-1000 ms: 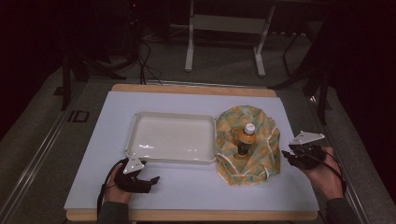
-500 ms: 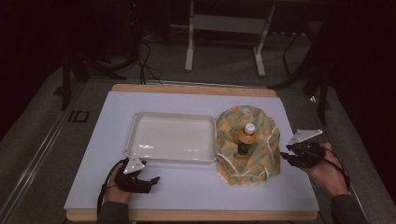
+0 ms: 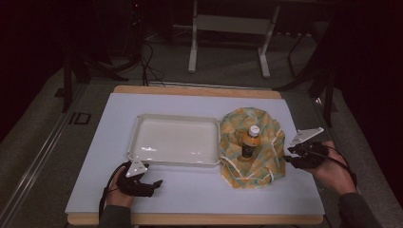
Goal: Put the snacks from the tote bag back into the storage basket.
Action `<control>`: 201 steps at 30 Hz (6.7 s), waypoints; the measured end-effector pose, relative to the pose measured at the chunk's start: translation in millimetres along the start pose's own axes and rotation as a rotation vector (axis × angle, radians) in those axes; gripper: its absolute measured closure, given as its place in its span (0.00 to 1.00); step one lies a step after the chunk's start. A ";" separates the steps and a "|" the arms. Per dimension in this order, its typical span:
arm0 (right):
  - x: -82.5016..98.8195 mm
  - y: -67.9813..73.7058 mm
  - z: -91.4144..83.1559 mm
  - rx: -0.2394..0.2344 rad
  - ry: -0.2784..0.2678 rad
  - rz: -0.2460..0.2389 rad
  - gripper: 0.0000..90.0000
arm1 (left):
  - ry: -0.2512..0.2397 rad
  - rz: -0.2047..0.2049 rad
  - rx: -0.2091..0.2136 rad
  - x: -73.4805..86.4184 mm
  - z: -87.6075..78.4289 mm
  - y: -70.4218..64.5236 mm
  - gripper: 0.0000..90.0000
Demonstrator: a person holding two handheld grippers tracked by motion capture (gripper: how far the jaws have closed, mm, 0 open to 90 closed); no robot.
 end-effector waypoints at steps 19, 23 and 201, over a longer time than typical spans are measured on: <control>-18.3 -0.2 -5.8 -0.030 -0.001 -0.064 0.66 | 0.001 0.005 -0.002 -0.1 0.3 -0.5 0.22; -22.2 -0.9 -7.0 -0.035 -0.003 -0.073 0.66 | 0.002 0.006 -0.002 -0.1 0.3 -0.6 0.22; -209.2 5.8 -34.4 -0.113 0.138 -0.208 0.65 | 0.013 0.022 0.004 -0.4 1.2 -1.3 0.22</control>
Point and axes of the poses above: each handheld gripper's, and its own axes: z roughly forward along the jaws, x roughly out of its underside, y roughly to its left, the point moved 1 cm from there along z, roughly forward along the jaws, and after that the axes turned 1 degree about -y, right-handed, at the moved point
